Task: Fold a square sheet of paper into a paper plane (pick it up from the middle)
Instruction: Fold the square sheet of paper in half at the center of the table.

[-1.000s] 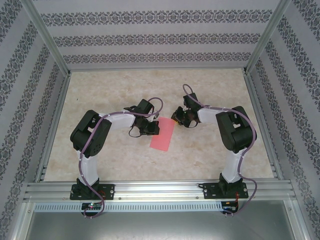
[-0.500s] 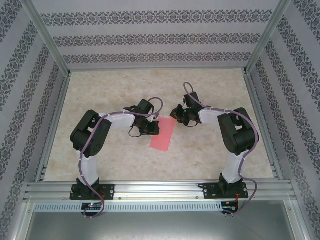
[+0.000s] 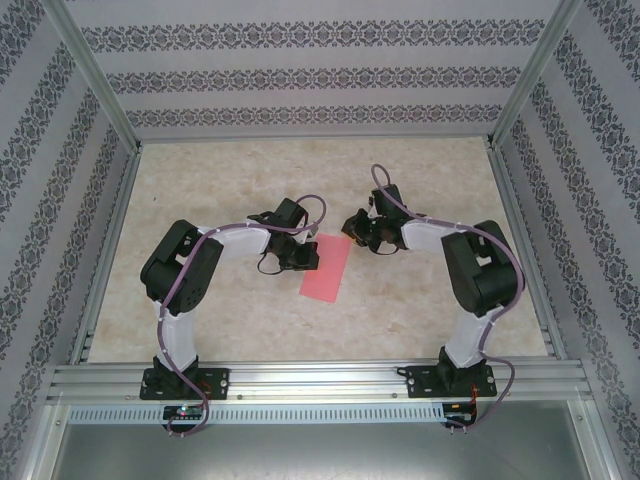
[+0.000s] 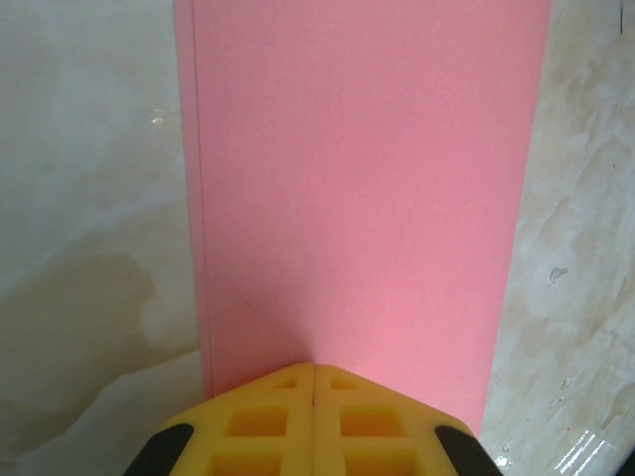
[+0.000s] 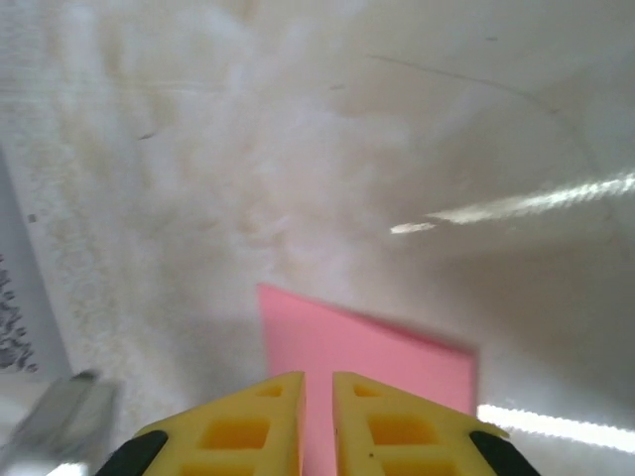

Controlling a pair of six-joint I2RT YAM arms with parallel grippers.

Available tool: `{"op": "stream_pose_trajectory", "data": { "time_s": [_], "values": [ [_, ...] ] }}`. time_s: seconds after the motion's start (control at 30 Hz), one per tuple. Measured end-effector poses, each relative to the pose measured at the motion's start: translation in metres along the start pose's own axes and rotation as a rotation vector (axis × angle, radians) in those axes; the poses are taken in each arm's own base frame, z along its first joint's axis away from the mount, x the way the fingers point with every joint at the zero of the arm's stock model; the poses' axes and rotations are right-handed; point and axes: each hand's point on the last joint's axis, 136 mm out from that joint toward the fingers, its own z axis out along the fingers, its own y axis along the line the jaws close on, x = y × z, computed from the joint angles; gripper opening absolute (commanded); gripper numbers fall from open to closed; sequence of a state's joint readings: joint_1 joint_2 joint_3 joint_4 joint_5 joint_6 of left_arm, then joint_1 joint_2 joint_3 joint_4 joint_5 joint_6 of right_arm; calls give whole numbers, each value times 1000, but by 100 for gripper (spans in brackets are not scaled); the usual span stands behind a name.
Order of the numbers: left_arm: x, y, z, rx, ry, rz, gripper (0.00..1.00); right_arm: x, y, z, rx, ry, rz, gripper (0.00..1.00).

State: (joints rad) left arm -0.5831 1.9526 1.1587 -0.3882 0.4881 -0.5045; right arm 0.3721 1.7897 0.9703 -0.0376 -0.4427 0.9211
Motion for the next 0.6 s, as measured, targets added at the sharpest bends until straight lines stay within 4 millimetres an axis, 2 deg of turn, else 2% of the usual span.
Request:
{"op": "stream_pose_trajectory", "data": {
  "time_s": [0.1, 0.17, 0.3, 0.4, 0.6],
  "values": [
    [0, 0, 0, 0, 0, 0, 0, 9, 20, -15, -37, -17, -43, 16],
    [0, 0, 0, 0, 0, 0, 0, 22, 20, -17, -35, -11, -60, 16],
    [0, 0, 0, 0, 0, 0, 0, 58, -4, -7, 20, 53, -52, 17],
    [0, 0, 0, 0, 0, 0, 0, 84, -16, 1, 41, 101, -59, 17],
    [0, 0, 0, 0, 0, 0, 0, 107, -28, 16, 53, 144, -71, 17]
  ]
}}
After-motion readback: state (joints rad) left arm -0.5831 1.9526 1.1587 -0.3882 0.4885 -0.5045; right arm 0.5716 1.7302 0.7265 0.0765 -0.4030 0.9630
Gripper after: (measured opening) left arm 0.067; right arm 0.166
